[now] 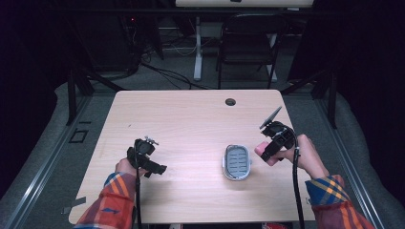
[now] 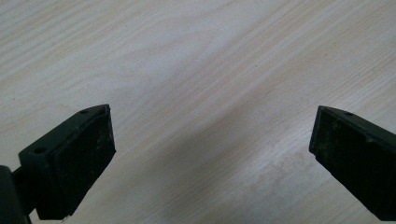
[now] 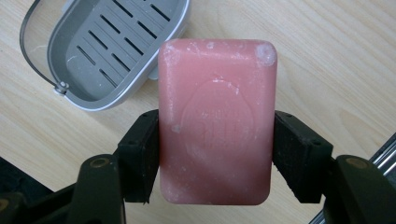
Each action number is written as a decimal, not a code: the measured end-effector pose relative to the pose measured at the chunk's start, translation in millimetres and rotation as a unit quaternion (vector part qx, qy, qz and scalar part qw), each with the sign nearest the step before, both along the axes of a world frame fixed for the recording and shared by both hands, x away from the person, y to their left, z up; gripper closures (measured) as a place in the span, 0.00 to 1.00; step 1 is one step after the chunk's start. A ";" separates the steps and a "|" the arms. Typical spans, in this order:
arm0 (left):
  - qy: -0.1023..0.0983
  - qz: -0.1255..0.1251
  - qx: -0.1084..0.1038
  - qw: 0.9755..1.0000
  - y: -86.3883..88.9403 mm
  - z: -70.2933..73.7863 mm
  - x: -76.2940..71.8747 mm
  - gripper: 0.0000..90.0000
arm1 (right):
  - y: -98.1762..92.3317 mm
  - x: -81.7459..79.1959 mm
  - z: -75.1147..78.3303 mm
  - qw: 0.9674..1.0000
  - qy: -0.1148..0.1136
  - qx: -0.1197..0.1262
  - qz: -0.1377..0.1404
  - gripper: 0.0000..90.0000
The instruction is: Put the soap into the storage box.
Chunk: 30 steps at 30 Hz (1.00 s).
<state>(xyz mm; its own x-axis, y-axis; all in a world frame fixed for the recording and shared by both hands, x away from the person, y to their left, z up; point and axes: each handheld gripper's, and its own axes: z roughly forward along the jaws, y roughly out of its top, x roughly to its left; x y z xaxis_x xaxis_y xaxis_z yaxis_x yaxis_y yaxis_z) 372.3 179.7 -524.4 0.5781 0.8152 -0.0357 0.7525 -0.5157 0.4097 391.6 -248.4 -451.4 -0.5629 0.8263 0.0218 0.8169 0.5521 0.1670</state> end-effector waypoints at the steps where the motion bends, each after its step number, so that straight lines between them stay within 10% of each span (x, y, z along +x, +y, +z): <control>1: 0.000 0.000 0.000 1.000 0.0 0.1 -0.1 0.00 | 0.9 -0.2 0.0 1.000 -0.003 0.000 0.002 0.41; 30: -0.004 -0.003 -0.001 1.000 -0.6 0.3 -0.4 0.00 | 34.3 2.4 -8.3 0.999 0.015 -0.019 0.040 0.41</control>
